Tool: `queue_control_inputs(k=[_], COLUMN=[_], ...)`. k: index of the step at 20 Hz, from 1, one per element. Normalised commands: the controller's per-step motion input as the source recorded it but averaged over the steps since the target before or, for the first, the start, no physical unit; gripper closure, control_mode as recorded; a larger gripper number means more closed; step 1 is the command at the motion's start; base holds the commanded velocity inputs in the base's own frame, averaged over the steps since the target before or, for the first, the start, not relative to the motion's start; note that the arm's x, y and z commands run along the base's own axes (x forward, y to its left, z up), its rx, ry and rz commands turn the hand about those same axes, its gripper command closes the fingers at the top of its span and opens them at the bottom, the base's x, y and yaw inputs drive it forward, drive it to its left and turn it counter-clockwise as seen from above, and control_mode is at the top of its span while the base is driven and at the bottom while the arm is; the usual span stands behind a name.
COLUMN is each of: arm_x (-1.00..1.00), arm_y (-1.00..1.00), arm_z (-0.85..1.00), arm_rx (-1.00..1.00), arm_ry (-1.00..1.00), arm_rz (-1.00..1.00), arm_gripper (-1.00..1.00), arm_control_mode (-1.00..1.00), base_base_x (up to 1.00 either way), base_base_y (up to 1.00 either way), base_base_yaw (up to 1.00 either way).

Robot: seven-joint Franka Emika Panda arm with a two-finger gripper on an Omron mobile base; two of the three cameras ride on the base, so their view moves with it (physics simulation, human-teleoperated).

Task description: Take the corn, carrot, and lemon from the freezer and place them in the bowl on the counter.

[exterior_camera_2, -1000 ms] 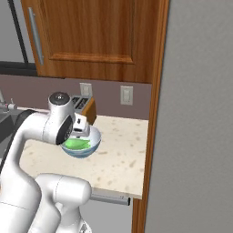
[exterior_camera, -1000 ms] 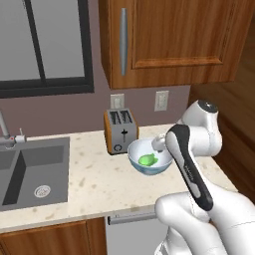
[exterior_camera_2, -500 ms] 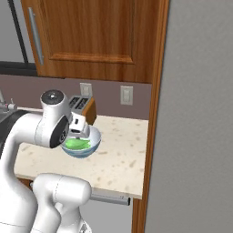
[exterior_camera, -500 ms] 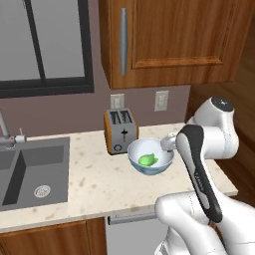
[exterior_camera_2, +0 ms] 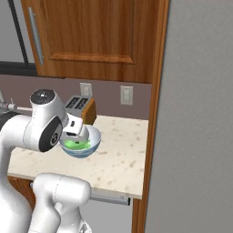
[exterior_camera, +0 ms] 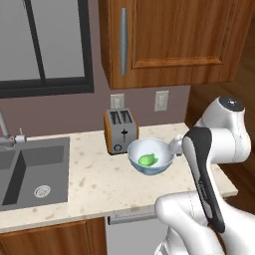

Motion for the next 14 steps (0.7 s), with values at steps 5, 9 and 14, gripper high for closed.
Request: queue_control_inputs(k=[5,9,14], arm_x=[-0.4,-0.22,-0.33], arm_y=[0.0,-0.12,0.0], arm_z=[0.48,0.65,0.56], arm_rx=[-0.01,0.0,0.0], arm_ry=[0.0,0.0,0.0], arm_rz=[-0.04,-0.01,-0.01], arm_gripper=[-1.0,-1.0,-1.0], arm_control_mode=[-1.0,-1.0,-1.0], base_base_x=[0.0,0.0,0.0], base_base_y=[0.0,0.0,0.0], base_base_yaw=[0.0,0.0,0.0])
